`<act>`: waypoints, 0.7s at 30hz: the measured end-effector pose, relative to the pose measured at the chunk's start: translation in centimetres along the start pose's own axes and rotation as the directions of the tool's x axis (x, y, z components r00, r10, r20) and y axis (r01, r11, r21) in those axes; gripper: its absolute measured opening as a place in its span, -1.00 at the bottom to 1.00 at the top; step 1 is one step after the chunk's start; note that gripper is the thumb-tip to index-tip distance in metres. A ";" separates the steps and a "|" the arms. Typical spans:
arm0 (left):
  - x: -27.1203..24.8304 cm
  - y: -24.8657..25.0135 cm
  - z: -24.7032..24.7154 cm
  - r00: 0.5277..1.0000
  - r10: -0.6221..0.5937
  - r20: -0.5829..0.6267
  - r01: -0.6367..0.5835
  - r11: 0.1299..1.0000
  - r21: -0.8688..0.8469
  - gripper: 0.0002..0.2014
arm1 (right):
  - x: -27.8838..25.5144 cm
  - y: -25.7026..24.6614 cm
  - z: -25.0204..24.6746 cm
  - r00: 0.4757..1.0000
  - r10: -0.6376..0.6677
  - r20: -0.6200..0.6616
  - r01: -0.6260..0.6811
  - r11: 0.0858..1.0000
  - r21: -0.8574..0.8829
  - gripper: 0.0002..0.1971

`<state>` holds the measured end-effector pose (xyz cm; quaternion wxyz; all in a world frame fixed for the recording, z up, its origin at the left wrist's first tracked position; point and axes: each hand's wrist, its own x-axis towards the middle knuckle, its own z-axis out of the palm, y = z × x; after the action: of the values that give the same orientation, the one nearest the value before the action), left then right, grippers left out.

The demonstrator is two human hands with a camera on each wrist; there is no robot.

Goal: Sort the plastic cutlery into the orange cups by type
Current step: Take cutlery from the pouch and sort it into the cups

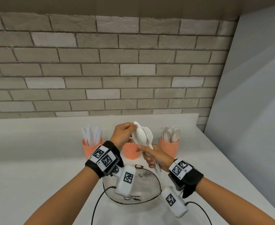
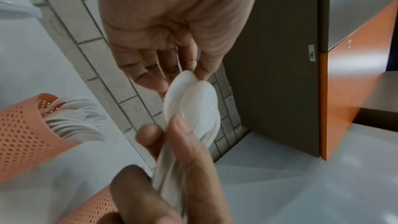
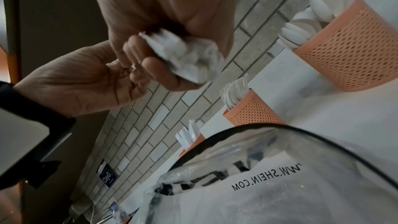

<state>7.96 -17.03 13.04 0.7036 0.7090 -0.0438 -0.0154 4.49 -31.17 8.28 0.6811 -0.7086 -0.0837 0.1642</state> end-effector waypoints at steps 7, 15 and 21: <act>0.8 -0.4 -0.6 0.975 0.031 -0.220 -0.032 0.999 -0.001 -0.76 | -0.5 -0.2 -0.6 1.000 0.023 0.019 -0.025 0.995 0.099 -0.86; 0.1 -0.8 -0.5 0.998 0.022 -0.059 -0.025 0.998 -0.059 -0.85 | -0.2 0.1 -0.9 0.995 0.068 0.076 -0.078 0.988 0.133 -0.74; 0.7 -1.6 -0.9 0.996 0.002 -0.092 -0.002 1.000 0.002 -0.74 | -0.2 0.3 -1.0 0.990 0.101 0.097 -0.112 0.986 0.120 -0.82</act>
<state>8.78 -16.14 11.45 0.7041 0.7098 -0.0121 0.0178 4.60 -32.23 8.01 0.7101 -0.6596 -0.0661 0.2373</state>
